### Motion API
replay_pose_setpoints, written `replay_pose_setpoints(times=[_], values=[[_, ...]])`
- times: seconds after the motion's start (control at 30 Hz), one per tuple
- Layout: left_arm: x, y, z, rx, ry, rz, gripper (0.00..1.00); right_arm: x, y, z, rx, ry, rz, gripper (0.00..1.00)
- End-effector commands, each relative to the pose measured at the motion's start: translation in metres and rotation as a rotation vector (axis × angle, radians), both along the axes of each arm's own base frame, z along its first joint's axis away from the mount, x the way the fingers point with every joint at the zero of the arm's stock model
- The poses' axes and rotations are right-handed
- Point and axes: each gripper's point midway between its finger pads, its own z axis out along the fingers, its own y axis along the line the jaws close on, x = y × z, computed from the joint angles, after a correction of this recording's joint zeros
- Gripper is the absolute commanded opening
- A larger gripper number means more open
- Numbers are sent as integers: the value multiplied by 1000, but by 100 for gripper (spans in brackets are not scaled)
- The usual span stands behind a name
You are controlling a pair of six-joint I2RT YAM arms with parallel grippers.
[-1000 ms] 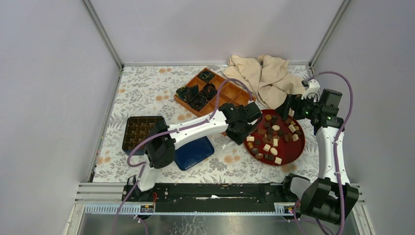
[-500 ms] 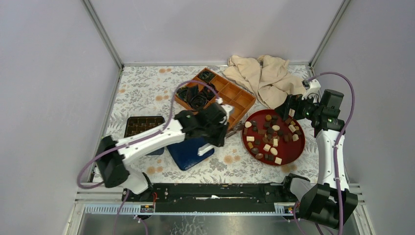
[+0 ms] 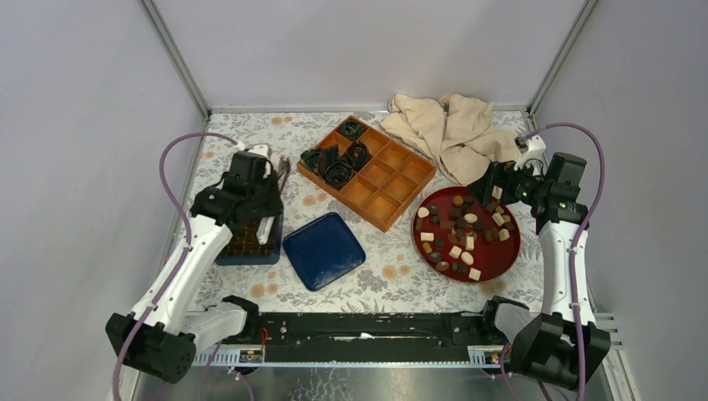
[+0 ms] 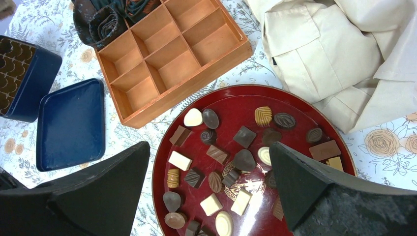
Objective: Pack the chocolate
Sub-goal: Place the fake chocolate in the packing box.
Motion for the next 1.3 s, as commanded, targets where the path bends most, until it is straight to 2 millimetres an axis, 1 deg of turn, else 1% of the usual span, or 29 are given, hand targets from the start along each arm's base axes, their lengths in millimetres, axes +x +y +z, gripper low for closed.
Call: replay_pose_setpoints(times=[0.0,0.13,0.23,0.4,0.47,0.53,0.63,0.7,0.77,0.93,1.0,1.13,1.27], values=[[-8,41,-29,64,68,61,0,3,4,9,11,-44,28,100],[-10,53,-21,62,41,115,0,3,5,7,22,-34,36,100],[-12,55,-21,63,61,135,0,3,5,6,23,-33,38,100],[-18,46,-7,-12,12,128,0,3,5,7,20,-36,35,100],[-22,39,-8,-59,13,115,0,3,5,7,23,-34,36,100],[-26,36,-15,-82,29,120,0,3,5,7,22,-35,36,100],[-33,41,-35,-67,110,168,0,3,5,7,23,-35,36,100],[-38,42,-42,-79,138,204,0,3,5,7,23,-34,36,100],[-43,42,-46,-99,149,234,0,3,5,8,23,-34,36,100],[-49,61,-41,-52,113,345,0,2,7,10,26,-42,42,100],[-50,65,-46,-33,127,368,0,1,7,10,29,-41,45,100],[-51,64,-58,-29,184,382,0,1,7,10,30,-40,47,100],[-49,61,-58,-44,182,375,0,1,8,11,31,-40,48,100]])
